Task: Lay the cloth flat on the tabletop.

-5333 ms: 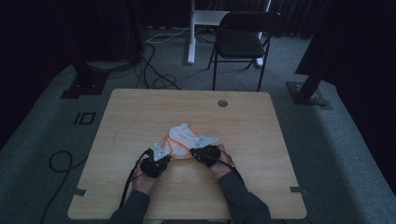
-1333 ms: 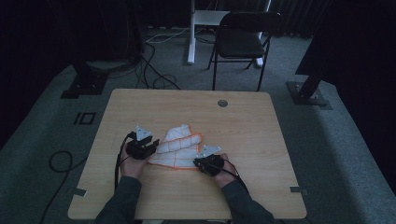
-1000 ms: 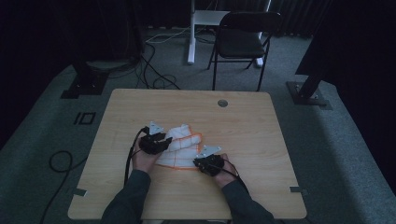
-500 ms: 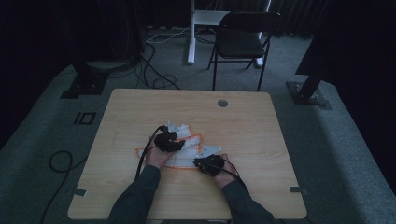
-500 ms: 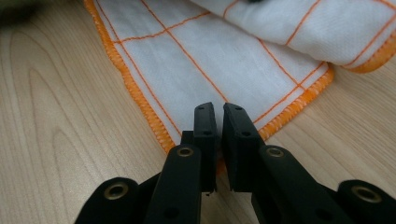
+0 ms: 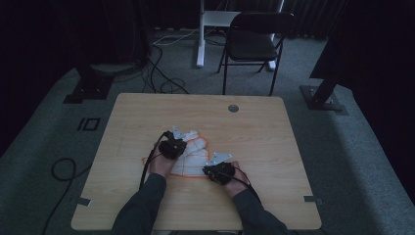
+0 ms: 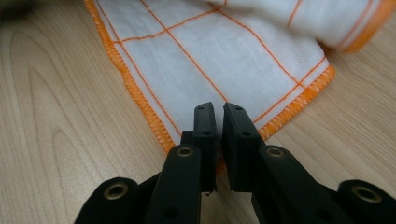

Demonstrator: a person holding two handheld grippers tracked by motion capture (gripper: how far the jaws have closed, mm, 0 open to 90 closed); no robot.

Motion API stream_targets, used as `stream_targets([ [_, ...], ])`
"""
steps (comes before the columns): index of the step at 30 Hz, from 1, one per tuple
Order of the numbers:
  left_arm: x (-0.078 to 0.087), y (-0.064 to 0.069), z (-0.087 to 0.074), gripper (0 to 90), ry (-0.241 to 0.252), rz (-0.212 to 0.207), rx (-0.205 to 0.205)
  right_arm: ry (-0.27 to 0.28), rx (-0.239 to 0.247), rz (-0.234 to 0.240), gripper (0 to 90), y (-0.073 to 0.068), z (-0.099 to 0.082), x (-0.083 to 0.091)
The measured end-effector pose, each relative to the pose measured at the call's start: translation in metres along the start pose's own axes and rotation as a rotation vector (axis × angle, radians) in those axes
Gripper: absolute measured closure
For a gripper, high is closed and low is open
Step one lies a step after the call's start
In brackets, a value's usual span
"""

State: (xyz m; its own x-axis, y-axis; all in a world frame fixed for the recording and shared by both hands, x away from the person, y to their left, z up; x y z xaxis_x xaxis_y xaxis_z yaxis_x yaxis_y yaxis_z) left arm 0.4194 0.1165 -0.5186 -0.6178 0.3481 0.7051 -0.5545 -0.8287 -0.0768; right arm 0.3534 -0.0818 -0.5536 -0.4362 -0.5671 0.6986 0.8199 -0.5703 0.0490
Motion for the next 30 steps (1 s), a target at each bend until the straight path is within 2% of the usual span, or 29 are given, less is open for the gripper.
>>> stream_targets([
  [5, 0.009, -0.018, -0.004, 86.7, 0.023, 0.046, 0.045, 0.000, 0.000, -0.001, 84.3, 0.000, 0.000, 0.000],
  [6, 0.009, -0.018, -0.004, 86.7, 0.023, 0.046, 0.045, 0.000, 0.000, 0.000, 84.3, 0.000, 0.000, 0.000],
  [7, 0.012, -0.026, -0.006, 86.7, 0.023, 0.063, 0.059, 0.000, -0.001, 0.000, 84.3, 0.000, 0.000, 0.000],
  [10, 0.015, -0.038, -0.012, 86.7, 0.023, 0.093, 0.089, 0.000, -0.001, -0.001, 84.3, 0.000, 0.000, 0.000],
  [11, 0.015, -0.038, -0.012, 86.7, 0.023, 0.093, 0.089, 0.000, -0.002, 0.000, 84.3, 0.000, 0.000, 0.000],
  [13, 0.018, -0.049, -0.019, 86.7, 0.018, 0.128, 0.119, 0.000, -0.001, 0.000, 84.3, 0.000, 0.000, 0.000],
  [15, 0.019, -0.053, -0.022, 86.7, 0.017, 0.139, 0.128, 0.000, -0.002, 0.000, 84.3, 0.000, 0.000, 0.000],
  [16, 0.021, -0.061, -0.028, 86.6, 0.012, 0.159, 0.143, 0.000, -0.002, 0.000, 84.3, 0.000, 0.000, 0.000],
  [17, 0.021, -0.061, -0.028, 86.6, 0.012, 0.159, 0.143, 0.000, 0.000, -0.001, 84.3, 0.000, 0.000, 0.000],
  [18, 0.024, -0.068, -0.033, 86.6, 0.007, 0.178, 0.158, 0.000, 0.000, -0.001, 84.3, 0.000, 0.000, 0.000],
  [20, 0.024, -0.068, -0.033, 86.6, 0.007, 0.178, 0.158, 0.000, 0.000, 0.000, 84.3, 0.000, 0.000, 0.000],
  [21, 0.027, -0.078, -0.041, 86.6, 0.000, 0.207, 0.178, -0.004, 0.002, -0.001, 84.3, 0.000, 0.000, 0.000],
  [22, 0.027, -0.078, -0.041, 86.7, 0.000, 0.207, 0.178, -0.004, 0.002, -0.002, 84.3, 0.000, 0.000, 0.000],
  [24, 0.031, -0.088, -0.046, 86.6, -0.004, 0.226, 0.194, -0.004, 0.003, -0.002, 84.3, 0.000, 0.000, 0.000],
  [26, 0.031, -0.088, -0.046, 86.7, -0.004, 0.226, 0.194, -0.004, 0.002, -0.002, 84.3, 0.000, 0.000, 0.000],
  [27, 0.035, -0.094, -0.050, 86.6, -0.005, 0.239, 0.207, -0.004, 0.002, -0.002, 84.3, 0.000, 0.000, 0.000],
  [30, 0.038, -0.102, -0.054, 86.6, -0.007, 0.254, 0.222, -0.005, 0.002, -0.002, 84.4, 0.000, 0.000, 0.000],
])
Point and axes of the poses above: each handheld gripper's, and its own axes: x roughly backward along the jaws, z roughly out of its top, y roughly to its right, the point moved 2 cm from there along -x, roughly forward along the jaws
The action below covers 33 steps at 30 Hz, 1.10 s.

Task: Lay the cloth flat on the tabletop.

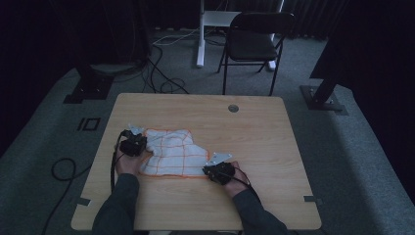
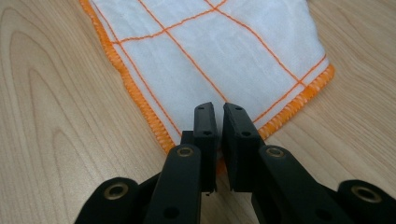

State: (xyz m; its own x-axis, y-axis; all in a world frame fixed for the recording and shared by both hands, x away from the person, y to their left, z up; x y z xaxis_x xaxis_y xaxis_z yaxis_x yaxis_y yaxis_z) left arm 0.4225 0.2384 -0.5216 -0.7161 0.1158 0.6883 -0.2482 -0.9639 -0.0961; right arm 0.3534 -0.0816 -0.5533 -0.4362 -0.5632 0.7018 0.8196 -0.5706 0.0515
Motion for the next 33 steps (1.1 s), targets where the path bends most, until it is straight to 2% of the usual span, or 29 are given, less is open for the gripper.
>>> stream_targets([
  [5, 0.003, -0.011, -0.002, 86.6, -0.001, 0.017, 0.017, -0.002, 0.001, 0.000, 84.5, 0.000, 0.000, 0.000],
  [10, 0.002, -0.016, -0.004, 85.5, -0.012, 0.023, 0.015, -0.008, 0.006, 0.002, 84.8, 0.000, -0.002, 0.003],
  [14, 0.000, -0.017, -0.006, 80.8, -0.020, 0.016, 0.022, -0.016, 0.020, 0.005, 85.1, -0.001, -0.002, 0.004],
  [17, 0.004, -0.016, -0.005, 68.4, 0.006, -0.014, 0.015, -0.024, 0.024, 0.006, 85.0, -0.001, -0.002, 0.005],
  [21, 0.018, -0.009, -0.003, 64.9, 0.034, -0.030, -0.009, -0.024, 0.037, -0.023, 83.3, -0.003, 0.000, 0.004],
  [24, 0.028, -0.005, -0.007, 64.5, 0.050, -0.032, -0.026, -0.014, 0.028, -0.055, 82.8, 0.001, 0.003, 0.004],
  [28, 0.039, -0.003, -0.016, 64.6, 0.059, -0.040, -0.027, 0.007, 0.008, -0.085, 81.6, 0.007, 0.012, 0.004],
  [33, 0.046, -0.002, -0.030, 66.9, 0.057, -0.061, -0.035, 0.026, -0.012, -0.101, 79.4, 0.015, 0.024, 0.001],
])
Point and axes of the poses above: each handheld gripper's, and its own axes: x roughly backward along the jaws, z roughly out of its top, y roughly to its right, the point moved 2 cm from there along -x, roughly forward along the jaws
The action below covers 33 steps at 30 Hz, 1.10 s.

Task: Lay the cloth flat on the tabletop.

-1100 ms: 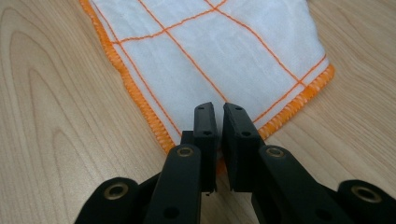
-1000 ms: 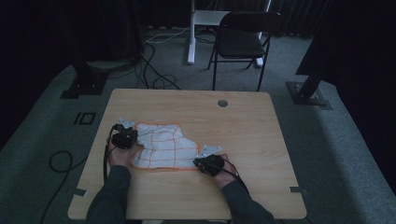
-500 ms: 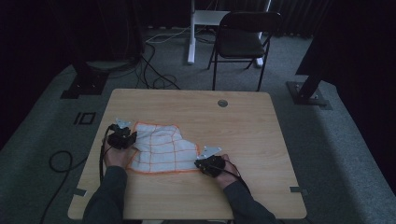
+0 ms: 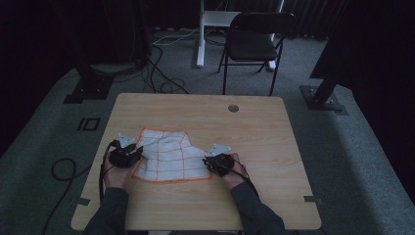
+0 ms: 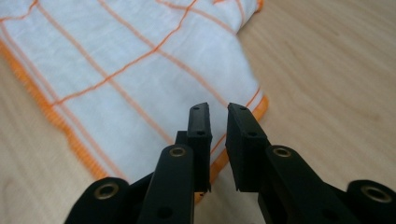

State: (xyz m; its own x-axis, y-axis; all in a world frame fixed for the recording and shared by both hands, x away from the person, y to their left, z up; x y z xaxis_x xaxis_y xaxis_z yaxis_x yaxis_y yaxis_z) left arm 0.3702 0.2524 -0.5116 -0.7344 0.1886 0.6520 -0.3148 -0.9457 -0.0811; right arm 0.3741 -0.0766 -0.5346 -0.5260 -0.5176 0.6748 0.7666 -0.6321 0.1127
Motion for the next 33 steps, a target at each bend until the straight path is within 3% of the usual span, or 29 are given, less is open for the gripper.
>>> stream_targets([
  [7, 0.003, 0.005, -0.025, 69.6, -0.043, -0.012, 0.004, 0.014, -0.035, -0.005, 76.3, 0.015, 0.011, -0.012],
  [10, 0.001, 0.004, -0.033, 71.3, -0.049, -0.019, 0.030, 0.016, -0.059, 0.016, 77.5, 0.021, 0.015, -0.017],
  [13, -0.001, 0.003, -0.036, 72.0, -0.060, -0.028, 0.036, 0.008, -0.077, 0.025, 77.1, 0.025, 0.017, -0.025],
  [18, -0.005, 0.006, -0.039, 72.5, -0.070, -0.034, 0.019, 0.010, -0.118, 0.054, 67.1, 0.030, 0.020, -0.038],
  [21, -0.008, 0.009, -0.041, 75.3, -0.083, -0.046, 0.015, -0.001, -0.110, 0.068, 65.7, 0.030, 0.020, -0.044],
  [27, -0.008, 0.012, -0.042, 85.3, -0.085, -0.038, 0.002, -0.020, -0.106, 0.081, 85.3, 0.031, 0.020, -0.047],
  [33, -0.004, 0.013, -0.045, 86.6, -0.088, -0.024, -0.003, -0.022, -0.110, 0.040, 87.8, 0.037, 0.017, -0.040],
])
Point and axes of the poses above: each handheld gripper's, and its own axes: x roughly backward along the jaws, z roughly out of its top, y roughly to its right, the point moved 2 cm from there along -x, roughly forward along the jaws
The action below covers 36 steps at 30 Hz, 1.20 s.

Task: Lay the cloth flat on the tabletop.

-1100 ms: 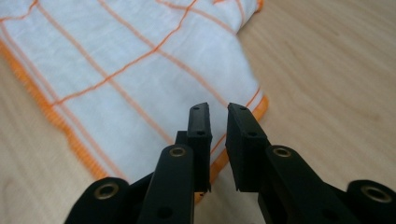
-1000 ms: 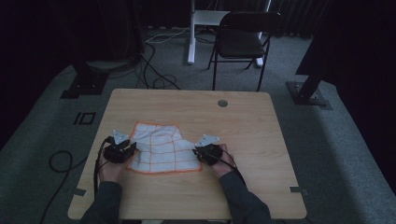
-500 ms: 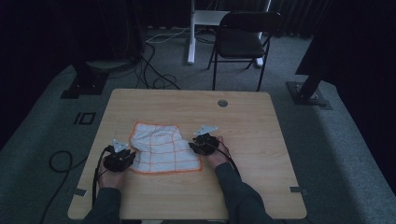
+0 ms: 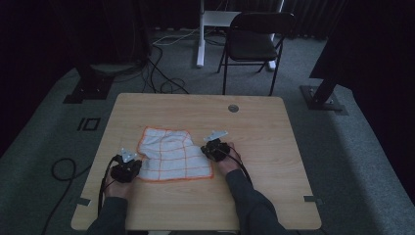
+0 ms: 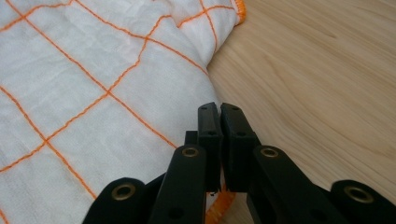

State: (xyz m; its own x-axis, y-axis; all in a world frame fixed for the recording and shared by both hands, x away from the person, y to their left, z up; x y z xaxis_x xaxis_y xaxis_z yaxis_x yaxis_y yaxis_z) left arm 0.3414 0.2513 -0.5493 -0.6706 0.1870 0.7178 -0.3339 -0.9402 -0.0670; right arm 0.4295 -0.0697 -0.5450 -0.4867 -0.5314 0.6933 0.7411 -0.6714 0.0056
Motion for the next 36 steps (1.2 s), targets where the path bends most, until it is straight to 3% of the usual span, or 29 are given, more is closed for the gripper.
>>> stream_targets([
  [10, 0.007, 0.007, -0.004, 84.2, -0.019, 0.008, -0.007, 0.010, -0.025, -0.018, 87.6, 0.013, -0.009, 0.014],
  [21, 0.012, 0.024, 0.016, 75.4, 0.036, -0.044, -0.041, 0.029, -0.022, -0.016, 87.5, 0.006, -0.006, 0.019],
  [23, 0.007, 0.038, 0.029, 74.8, 0.041, -0.071, -0.075, 0.049, -0.024, 0.004, 87.5, 0.002, -0.004, 0.024],
  [29, 0.004, 0.053, 0.046, 74.8, 0.059, -0.091, -0.111, 0.099, -0.042, 0.083, 87.5, -0.010, -0.004, 0.029],
  [36, 0.000, 0.068, 0.060, 74.8, 0.074, -0.111, -0.143, 0.104, -0.040, 0.180, 87.5, -0.030, -0.009, 0.025],
])
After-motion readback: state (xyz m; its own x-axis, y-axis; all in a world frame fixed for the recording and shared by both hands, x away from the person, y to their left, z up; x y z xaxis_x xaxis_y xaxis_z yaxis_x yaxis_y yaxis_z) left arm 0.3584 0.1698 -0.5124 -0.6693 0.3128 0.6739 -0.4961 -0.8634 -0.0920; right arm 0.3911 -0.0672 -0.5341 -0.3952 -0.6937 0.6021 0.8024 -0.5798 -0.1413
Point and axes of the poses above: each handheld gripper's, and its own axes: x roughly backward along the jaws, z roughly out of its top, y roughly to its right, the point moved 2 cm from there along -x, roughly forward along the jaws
